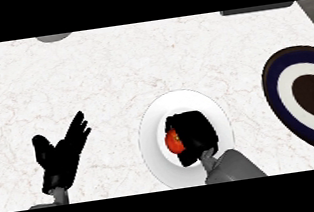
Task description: Pick the tomato from the plate and place it in the plate
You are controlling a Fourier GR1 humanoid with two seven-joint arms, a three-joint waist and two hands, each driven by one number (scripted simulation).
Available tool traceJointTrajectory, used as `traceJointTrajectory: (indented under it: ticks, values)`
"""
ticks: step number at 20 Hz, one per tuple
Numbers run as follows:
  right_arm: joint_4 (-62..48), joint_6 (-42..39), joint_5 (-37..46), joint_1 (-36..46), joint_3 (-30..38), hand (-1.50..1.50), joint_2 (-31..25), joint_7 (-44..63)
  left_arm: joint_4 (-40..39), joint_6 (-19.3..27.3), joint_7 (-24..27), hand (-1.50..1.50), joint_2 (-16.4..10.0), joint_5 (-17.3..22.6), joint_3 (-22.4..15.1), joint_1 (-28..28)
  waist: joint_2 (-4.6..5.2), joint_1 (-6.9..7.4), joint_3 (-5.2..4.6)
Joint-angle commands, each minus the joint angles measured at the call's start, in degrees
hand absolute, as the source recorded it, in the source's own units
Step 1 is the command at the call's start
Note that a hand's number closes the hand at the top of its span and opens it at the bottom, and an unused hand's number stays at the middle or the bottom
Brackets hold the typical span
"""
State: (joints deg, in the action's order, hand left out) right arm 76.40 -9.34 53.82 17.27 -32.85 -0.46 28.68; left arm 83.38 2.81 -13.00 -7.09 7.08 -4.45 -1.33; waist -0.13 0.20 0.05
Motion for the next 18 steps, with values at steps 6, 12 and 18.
traceJointTrajectory:
  ticks: [6,12,18]
  values:
    - [-0.48,9.75,3.96,1.55,-0.17,1.50,0.46,11.36,-0.83,-0.49,0.38,0.00,1.10,-1.41,-0.59,-0.23,0.06,0.21,-0.03]
    - [1.91,31.31,13.31,2.74,1.20,1.50,0.46,30.83,-2.31,-0.52,0.01,0.00,0.53,-0.49,1.17,1.71,-0.10,-0.02,-0.05]
    - [6.09,42.51,33.73,5.24,-2.83,1.50,0.46,41.55,-0.81,-0.54,-1.18,0.00,0.42,-0.35,0.90,0.62,-0.49,-0.38,-0.07]
